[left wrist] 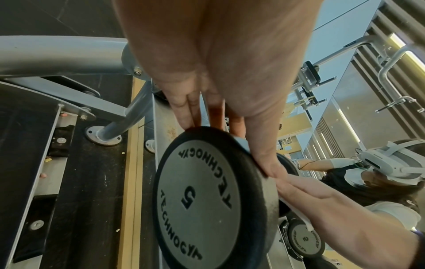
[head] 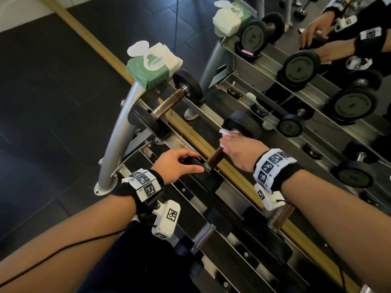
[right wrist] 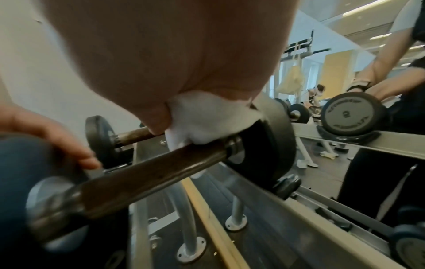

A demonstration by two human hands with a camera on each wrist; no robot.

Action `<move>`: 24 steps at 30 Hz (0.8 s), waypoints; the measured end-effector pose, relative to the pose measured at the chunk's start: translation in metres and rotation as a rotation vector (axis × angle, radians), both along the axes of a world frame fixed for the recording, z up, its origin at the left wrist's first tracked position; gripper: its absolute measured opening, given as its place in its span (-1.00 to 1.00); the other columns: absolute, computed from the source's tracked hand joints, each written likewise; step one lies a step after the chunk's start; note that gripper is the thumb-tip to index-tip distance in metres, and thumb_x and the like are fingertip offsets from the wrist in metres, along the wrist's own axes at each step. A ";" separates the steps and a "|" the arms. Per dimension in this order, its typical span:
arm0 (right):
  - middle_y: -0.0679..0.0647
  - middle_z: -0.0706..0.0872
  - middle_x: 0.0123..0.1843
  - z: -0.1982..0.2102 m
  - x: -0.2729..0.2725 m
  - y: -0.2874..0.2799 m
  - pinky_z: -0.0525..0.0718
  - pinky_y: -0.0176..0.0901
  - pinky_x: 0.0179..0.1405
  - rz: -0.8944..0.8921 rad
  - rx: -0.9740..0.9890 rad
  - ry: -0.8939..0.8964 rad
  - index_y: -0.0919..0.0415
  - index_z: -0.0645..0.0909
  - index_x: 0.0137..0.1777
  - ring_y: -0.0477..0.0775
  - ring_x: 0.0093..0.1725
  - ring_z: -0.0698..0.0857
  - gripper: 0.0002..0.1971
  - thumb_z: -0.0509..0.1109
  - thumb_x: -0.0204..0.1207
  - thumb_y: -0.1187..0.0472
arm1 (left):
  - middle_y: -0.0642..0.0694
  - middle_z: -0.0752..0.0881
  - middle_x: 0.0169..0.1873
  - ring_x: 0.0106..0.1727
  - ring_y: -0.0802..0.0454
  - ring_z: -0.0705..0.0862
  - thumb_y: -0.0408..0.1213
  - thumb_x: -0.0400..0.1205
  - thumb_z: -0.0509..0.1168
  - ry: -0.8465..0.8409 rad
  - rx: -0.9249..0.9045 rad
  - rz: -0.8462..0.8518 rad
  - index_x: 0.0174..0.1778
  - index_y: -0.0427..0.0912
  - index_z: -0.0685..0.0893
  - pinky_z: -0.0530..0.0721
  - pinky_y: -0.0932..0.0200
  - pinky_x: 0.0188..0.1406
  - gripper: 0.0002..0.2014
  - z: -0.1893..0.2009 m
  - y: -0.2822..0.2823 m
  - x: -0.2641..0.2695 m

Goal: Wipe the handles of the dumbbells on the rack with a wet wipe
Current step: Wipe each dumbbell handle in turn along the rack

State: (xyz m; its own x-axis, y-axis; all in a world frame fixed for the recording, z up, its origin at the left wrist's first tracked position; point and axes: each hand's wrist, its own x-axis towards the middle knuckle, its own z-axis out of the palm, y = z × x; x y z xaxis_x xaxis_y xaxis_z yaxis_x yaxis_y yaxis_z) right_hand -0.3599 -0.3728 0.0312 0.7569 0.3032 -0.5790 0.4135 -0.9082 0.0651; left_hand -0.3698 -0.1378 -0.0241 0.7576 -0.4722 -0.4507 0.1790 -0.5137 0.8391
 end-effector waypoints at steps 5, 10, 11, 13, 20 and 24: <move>-0.14 0.44 0.52 -0.022 -0.030 0.016 0.16 0.17 0.67 0.142 0.175 0.022 -0.09 0.34 0.56 -0.01 0.58 0.33 -0.34 0.44 0.46 0.18 | 0.09 0.58 0.42 0.43 0.14 0.55 0.05 0.37 0.60 -0.012 -0.014 0.102 0.49 0.17 0.49 0.57 -0.08 0.48 -0.25 0.000 -0.001 -0.005; -0.09 0.35 0.56 -0.015 -0.008 -0.014 0.06 0.15 0.71 0.085 0.108 -0.057 -0.05 0.29 0.54 0.00 0.64 0.22 -0.53 0.24 0.65 0.11 | 0.11 0.58 0.38 0.44 0.14 0.54 0.06 0.37 0.60 0.028 -0.006 0.082 0.52 0.12 0.46 0.53 -0.08 0.51 -0.21 0.003 -0.001 -0.003; -0.06 0.36 0.56 -0.016 -0.007 -0.017 0.06 0.13 0.71 0.064 0.098 -0.084 -0.02 0.30 0.53 0.02 0.64 0.22 -0.58 0.17 0.68 0.06 | 0.11 0.58 0.38 0.44 0.14 0.54 0.07 0.37 0.60 0.028 -0.002 0.077 0.52 0.12 0.46 0.53 -0.08 0.51 -0.21 0.003 -0.001 -0.003; -0.01 0.37 0.56 -0.021 -0.011 -0.013 0.03 0.16 0.71 -0.012 0.115 -0.087 0.01 0.31 0.51 0.07 0.65 0.21 -0.60 0.11 0.70 -0.01 | 0.10 0.58 0.39 0.44 0.13 0.53 0.07 0.37 0.59 0.027 0.001 0.073 0.52 0.12 0.47 0.52 -0.09 0.51 -0.22 0.002 -0.001 -0.003; -0.23 0.26 0.60 -0.029 -0.021 0.004 -0.34 0.28 0.60 -0.102 0.242 0.091 -0.20 0.19 0.58 -0.15 0.69 0.03 -0.51 0.14 0.67 0.07 | 0.10 0.61 0.37 0.41 0.13 0.56 0.11 0.38 0.58 0.019 0.011 0.054 0.44 0.16 0.55 0.54 -0.08 0.48 -0.31 0.000 0.000 -0.003; -0.10 0.31 0.62 -0.019 -0.005 -0.009 -0.05 0.21 0.71 -0.033 0.108 -0.034 -0.07 0.30 0.52 -0.03 0.68 0.15 -0.62 0.03 0.73 0.05 | 0.13 0.60 0.38 0.40 0.14 0.56 0.16 0.38 0.56 0.021 0.023 0.039 0.44 0.20 0.54 0.53 0.01 0.44 -0.32 -0.002 0.001 -0.002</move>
